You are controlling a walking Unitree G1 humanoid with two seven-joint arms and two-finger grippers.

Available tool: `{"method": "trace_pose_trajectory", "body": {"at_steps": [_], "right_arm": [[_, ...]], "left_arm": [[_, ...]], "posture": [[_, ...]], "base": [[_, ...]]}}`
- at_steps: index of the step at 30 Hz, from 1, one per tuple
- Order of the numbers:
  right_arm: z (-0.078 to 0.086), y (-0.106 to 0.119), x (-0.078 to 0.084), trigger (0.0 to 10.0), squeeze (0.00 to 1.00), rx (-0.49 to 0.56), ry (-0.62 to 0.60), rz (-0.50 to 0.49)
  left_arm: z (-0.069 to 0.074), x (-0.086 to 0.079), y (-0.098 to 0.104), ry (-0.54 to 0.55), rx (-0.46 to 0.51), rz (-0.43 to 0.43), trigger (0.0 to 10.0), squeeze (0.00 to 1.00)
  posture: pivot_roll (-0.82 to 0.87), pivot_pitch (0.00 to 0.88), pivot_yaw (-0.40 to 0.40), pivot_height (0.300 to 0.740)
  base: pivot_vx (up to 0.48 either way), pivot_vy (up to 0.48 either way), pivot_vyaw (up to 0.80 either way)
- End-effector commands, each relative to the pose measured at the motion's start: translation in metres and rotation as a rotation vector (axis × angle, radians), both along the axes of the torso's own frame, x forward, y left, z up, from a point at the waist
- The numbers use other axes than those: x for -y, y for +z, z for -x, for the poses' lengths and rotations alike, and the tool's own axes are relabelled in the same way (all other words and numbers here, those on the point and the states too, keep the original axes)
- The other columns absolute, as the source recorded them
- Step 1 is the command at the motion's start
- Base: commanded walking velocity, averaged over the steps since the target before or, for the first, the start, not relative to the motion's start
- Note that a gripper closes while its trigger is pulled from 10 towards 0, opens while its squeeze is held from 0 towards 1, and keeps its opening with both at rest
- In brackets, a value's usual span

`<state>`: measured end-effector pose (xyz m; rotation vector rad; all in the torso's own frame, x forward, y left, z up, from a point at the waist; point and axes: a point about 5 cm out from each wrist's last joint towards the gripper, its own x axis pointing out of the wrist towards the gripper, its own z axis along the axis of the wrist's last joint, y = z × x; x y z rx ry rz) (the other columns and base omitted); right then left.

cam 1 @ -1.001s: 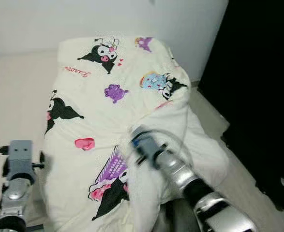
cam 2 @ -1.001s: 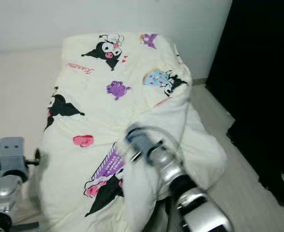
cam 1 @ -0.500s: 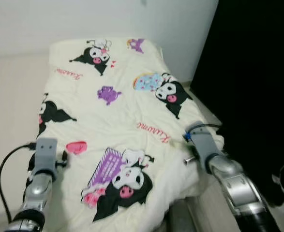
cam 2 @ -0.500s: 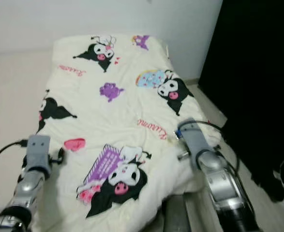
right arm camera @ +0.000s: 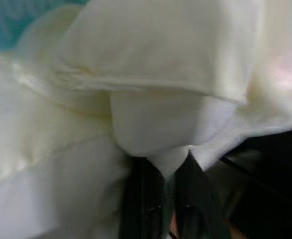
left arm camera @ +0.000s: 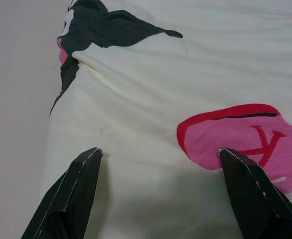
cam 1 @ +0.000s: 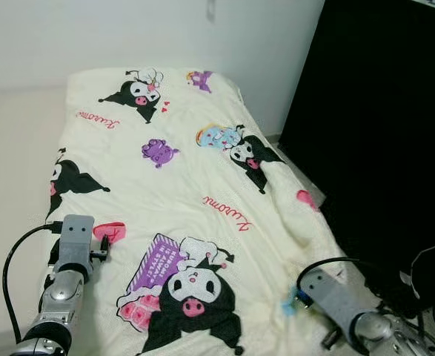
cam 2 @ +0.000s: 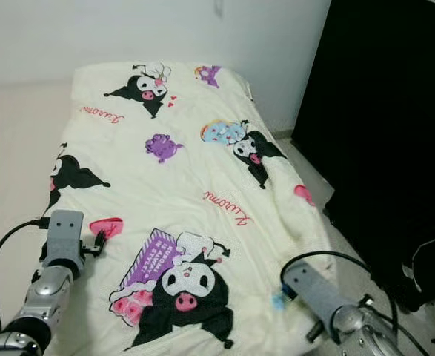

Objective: Clean up the room

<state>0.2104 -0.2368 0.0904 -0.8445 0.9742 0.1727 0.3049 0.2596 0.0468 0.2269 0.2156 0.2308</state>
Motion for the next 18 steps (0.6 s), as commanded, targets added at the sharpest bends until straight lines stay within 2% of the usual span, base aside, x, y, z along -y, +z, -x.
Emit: {"method": "trace_pose_trajectory", "body": {"at_steps": [1,2,3,4,5,6,7,8,9,10,12,13,14,15,18], "right_arm": [[0.002,0.003,0.018,10.0,0.66,-0.001,-0.079,0.078],[0.002,0.003,0.018,10.0,0.66,-0.001,-0.079,0.078],[0.0,0.008,0.027,10.0,0.71,0.024,-0.106,0.112],[0.0,0.008,0.027,10.0,0.71,0.024,-0.106,0.112],[-0.001,0.016,0.038,10.0,0.7,0.049,-0.144,0.155],[-0.001,0.016,0.038,10.0,0.7,0.049,-0.144,0.155],[0.001,0.022,0.05,10.0,0.69,0.061,-0.183,0.197],[0.001,0.022,0.05,10.0,0.69,0.061,-0.183,0.197],[0.005,0.028,0.063,10.0,0.68,0.066,-0.225,0.237],[0.005,0.028,0.063,10.0,0.68,0.066,-0.225,0.237],[0.014,0.037,0.084,10.0,0.69,0.058,-0.29,0.295],[0.018,0.04,0.091,10.0,0.73,0.053,-0.315,0.313],[0.018,0.04,0.091,10.0,0.73,0.053,-0.315,0.313],[0.02,0.041,0.095,10.0,0.99,0.051,-0.328,0.322],[0.022,0.046,0.1,10.0,1.0,0.069,-0.353,0.336]], "left_arm": [[0.006,0.003,-0.009,0.0,-0.029,0.004,10.0,0.0],[0.006,0.003,-0.009,0.0,-0.029,0.004,10.0,0.0],[0.006,0.004,-0.01,-0.002,-0.03,0.004,10.0,0.0],[0.006,0.004,-0.01,-0.002,-0.03,0.004,10.0,0.0],[0.006,0.005,-0.01,-0.004,-0.031,0.004,10.0,0.0],[0.006,0.005,-0.01,-0.004,-0.031,0.004,10.0,0.0],[0.006,0.005,-0.01,-0.007,-0.033,0.005,10.0,0.0],[0.006,0.005,-0.01,-0.007,-0.033,0.005,10.0,0.0],[0.006,0.006,-0.011,-0.011,-0.035,0.005,10.0,0.0],[0.006,0.006,-0.011,-0.011,-0.035,0.005,10.0,0.0],[0.005,0.008,-0.011,-0.018,-0.039,0.005,10.0,0.0],[0.005,0.008,-0.011,-0.022,-0.04,0.005,10.0,0.0],[0.005,0.008,-0.011,-0.022,-0.04,0.005,10.0,0.0],[0.005,0.008,-0.011,-0.024,-0.041,0.004,10.0,0.0],[0.004,0.009,-0.011,-0.028,-0.042,0.003,10.0,0.0]], "posture": [[-0.23,0.092,-0.036,0.56],[-0.23,0.092,-0.036,0.56],[-0.23,0.09,-0.034,0.56],[-0.23,0.09,-0.034,0.56],[-0.23,0.089,-0.032,0.56],[-0.23,0.089,-0.032,0.56],[-0.23,0.087,-0.03,0.56],[-0.23,0.087,-0.03,0.56],[-0.23,0.087,-0.028,0.56],[-0.23,0.087,-0.028,0.56],[-0.24,0.086,-0.022,0.56],[-0.24,0.09,-0.018,0.56],[-0.24,0.09,-0.018,0.56],[-0.24,0.09,-0.018,0.56],[-0.24,0.091,-0.011,0.56]], "base": [[0.0,0.0,0.0],[0.0,0.0,0.0],[0.0,0.0,0.0],[0.0,0.0,0.0],[0.0,0.0,0.0],[0.0,0.0,0.0],[0.0,0.0,0.0],[0.0,0.0,0.0],[0.0,0.0,0.0],[0.0,0.0,0.0],[0.0,0.0,0.0],[0.0,0.0,0.0],[0.0,0.0,0.0],[0.0,0.0,0.0],[0.0,0.0,0.0]]}}
